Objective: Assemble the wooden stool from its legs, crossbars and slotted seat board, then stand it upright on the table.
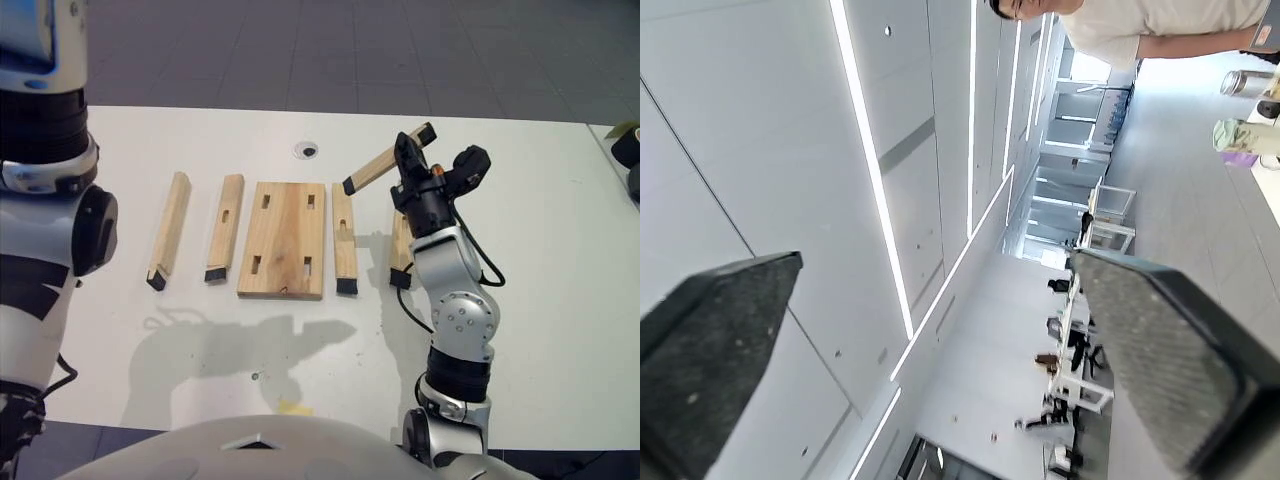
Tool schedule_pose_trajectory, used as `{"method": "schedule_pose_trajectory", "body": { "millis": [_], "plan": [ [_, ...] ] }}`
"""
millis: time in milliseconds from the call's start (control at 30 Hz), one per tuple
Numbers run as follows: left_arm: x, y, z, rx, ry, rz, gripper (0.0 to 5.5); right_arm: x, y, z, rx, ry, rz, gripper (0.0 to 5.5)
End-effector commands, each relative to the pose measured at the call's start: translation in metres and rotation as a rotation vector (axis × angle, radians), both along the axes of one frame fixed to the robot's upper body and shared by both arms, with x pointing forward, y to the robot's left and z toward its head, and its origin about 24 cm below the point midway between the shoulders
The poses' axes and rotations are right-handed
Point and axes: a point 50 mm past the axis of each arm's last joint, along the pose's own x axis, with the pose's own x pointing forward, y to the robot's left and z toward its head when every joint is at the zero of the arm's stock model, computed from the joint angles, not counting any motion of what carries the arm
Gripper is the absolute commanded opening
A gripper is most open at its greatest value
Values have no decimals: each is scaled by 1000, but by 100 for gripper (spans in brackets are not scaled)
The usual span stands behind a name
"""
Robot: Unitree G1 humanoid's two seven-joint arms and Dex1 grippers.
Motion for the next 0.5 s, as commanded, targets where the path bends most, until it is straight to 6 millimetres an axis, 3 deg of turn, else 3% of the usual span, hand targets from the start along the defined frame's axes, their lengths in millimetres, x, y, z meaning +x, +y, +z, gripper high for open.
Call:
{"method": "schedule_pose_trajectory", "body": {
  "millis": [33, 167, 300, 400, 500],
  "plan": [
    [15, 9, -20, -60, 167, 10, 540, -7, 3, -13, -120, 41, 0, 42],
    [51, 46, -108, -150, 511, 208, 540, -11, 8, -25, -352, 31, 5, 42],
    [48, 75, -178, -337, 727, 392, 540, -13, 9, -27, -448, -26, -57, 42],
    [41, 96, -216, -465, 824, 547, 540, -15, 9, -30, -467, -57, -98, 42],
    [34, 117, -240, -627, 936, 674, 540, -14, 13, -38, -476, -57, -109, 42]
  ]
}}
